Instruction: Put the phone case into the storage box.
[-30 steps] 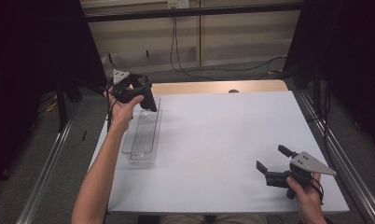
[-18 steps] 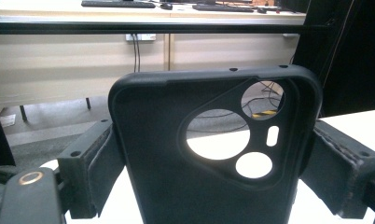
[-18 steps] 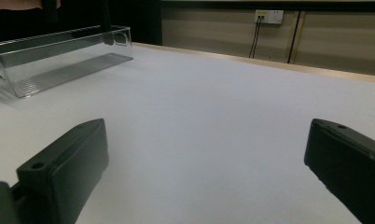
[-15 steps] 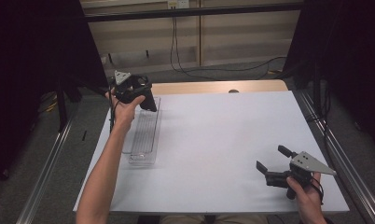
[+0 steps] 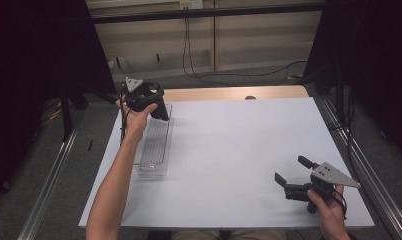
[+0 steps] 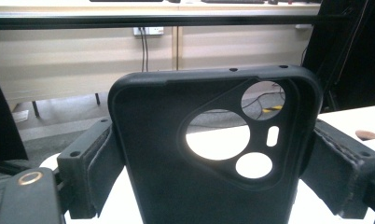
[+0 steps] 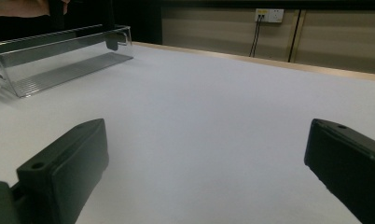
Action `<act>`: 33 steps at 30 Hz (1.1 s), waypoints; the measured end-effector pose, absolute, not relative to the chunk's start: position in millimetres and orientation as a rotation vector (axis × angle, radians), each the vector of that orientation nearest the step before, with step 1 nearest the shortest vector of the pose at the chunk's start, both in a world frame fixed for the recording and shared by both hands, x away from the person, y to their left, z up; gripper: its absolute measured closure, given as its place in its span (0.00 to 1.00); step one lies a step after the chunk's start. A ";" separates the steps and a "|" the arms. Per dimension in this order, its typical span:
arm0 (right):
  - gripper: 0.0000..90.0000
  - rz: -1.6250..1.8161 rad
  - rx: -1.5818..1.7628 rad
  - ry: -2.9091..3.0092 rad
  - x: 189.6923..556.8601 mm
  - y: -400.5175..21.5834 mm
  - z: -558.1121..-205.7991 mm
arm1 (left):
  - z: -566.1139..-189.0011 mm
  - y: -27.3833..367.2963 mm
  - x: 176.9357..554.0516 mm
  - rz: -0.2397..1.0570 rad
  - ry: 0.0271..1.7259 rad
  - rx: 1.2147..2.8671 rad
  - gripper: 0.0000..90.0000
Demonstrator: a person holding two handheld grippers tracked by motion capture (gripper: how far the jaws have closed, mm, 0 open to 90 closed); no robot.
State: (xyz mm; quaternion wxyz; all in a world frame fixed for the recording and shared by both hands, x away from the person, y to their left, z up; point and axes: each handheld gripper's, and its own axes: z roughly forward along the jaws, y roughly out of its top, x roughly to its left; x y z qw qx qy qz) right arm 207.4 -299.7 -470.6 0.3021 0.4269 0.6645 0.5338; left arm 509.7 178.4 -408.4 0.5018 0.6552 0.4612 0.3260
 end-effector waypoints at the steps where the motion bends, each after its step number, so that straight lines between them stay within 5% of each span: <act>1: 0.00 1.417 1.131 1.764 207.2 -299.9 -470.5 | -408.7 177.8 509.6 0.784 1.118 1.590 0.15; 33: 0.00 1.423 1.133 1.765 207.3 -299.5 -470.9 | -417.9 164.7 512.4 0.829 1.201 1.573 0.13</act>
